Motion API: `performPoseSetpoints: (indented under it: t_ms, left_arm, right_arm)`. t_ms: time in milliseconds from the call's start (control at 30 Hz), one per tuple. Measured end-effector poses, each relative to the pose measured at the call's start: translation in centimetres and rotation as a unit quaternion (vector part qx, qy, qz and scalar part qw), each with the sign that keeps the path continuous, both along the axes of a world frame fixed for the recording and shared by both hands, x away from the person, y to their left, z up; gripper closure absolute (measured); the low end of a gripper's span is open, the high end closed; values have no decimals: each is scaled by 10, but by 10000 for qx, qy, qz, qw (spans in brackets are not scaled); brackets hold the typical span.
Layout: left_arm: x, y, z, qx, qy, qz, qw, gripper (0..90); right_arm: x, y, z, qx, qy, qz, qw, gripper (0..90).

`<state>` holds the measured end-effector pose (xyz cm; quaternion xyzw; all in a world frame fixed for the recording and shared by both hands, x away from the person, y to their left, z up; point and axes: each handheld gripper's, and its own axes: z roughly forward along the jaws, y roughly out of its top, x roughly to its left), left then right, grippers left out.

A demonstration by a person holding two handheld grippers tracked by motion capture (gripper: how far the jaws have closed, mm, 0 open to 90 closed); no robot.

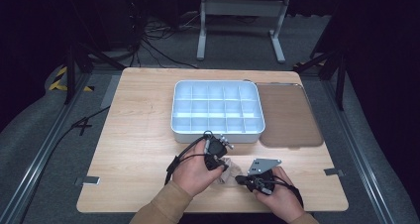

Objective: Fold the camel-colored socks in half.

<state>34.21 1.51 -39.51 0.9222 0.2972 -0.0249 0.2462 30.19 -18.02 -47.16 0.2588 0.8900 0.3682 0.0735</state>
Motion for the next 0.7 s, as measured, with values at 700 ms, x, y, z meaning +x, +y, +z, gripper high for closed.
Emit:
performPoseSetpoints:
  t_ms: [700]
  left_arm:
    - [5, -16, -17, -253, 231, -147, 9993, 675]
  right_arm:
    - [-3, -11, 13, 284, -5, -147, 9995, 800]
